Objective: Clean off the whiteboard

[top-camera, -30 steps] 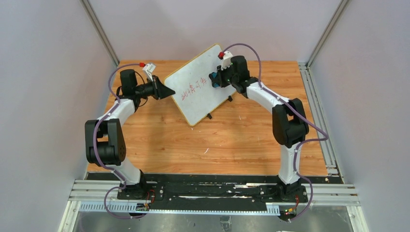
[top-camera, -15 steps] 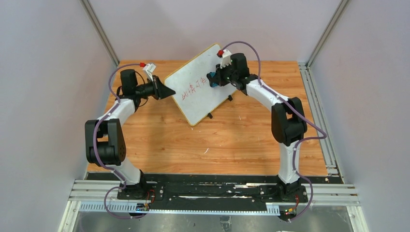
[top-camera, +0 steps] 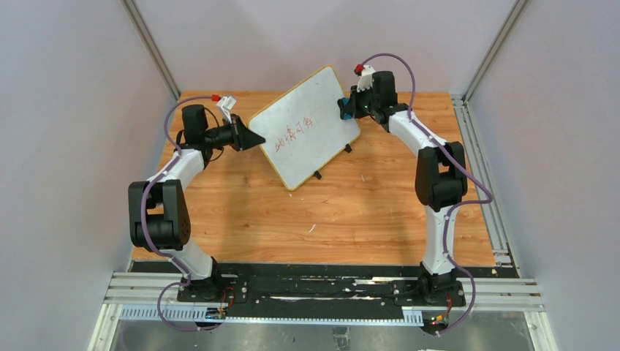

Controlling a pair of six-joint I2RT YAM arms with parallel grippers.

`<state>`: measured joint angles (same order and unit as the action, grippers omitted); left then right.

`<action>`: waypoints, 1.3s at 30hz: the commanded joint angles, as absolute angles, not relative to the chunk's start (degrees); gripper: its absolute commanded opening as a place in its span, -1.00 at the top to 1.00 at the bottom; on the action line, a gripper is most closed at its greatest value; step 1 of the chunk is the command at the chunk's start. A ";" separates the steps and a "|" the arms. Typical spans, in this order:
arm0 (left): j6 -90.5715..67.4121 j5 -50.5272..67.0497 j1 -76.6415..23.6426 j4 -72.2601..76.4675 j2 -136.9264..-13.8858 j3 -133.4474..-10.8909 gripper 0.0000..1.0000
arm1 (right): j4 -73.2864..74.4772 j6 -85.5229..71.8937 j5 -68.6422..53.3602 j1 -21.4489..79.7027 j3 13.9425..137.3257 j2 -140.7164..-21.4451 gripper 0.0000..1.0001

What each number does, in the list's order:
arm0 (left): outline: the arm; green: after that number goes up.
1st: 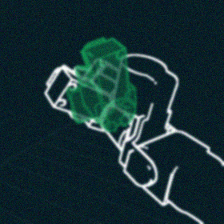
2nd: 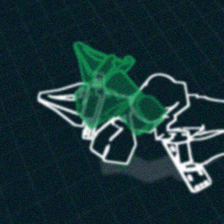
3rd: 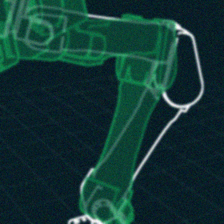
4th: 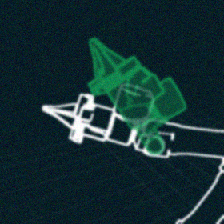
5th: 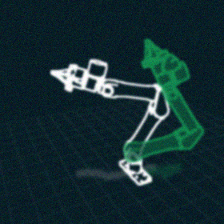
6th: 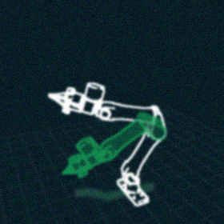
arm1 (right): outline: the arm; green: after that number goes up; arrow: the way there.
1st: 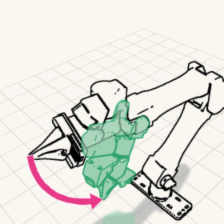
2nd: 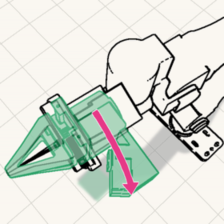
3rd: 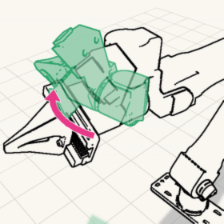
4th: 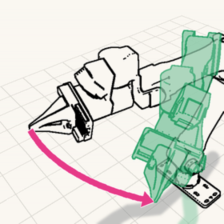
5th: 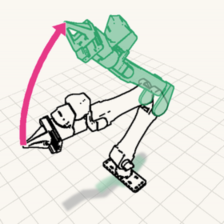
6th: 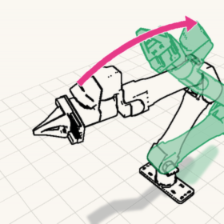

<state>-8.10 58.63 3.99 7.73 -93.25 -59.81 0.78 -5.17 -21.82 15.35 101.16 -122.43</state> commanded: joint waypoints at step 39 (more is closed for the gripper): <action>-1.41 56.84 3.78 4.35 -93.43 -60.19 1.00 | -1.73 -5.10 -18.03 29.58 95.71 -118.74 0.99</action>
<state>-7.53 58.63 4.38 6.20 -93.25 -60.07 -3.53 -6.22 -20.40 35.35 96.57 -116.90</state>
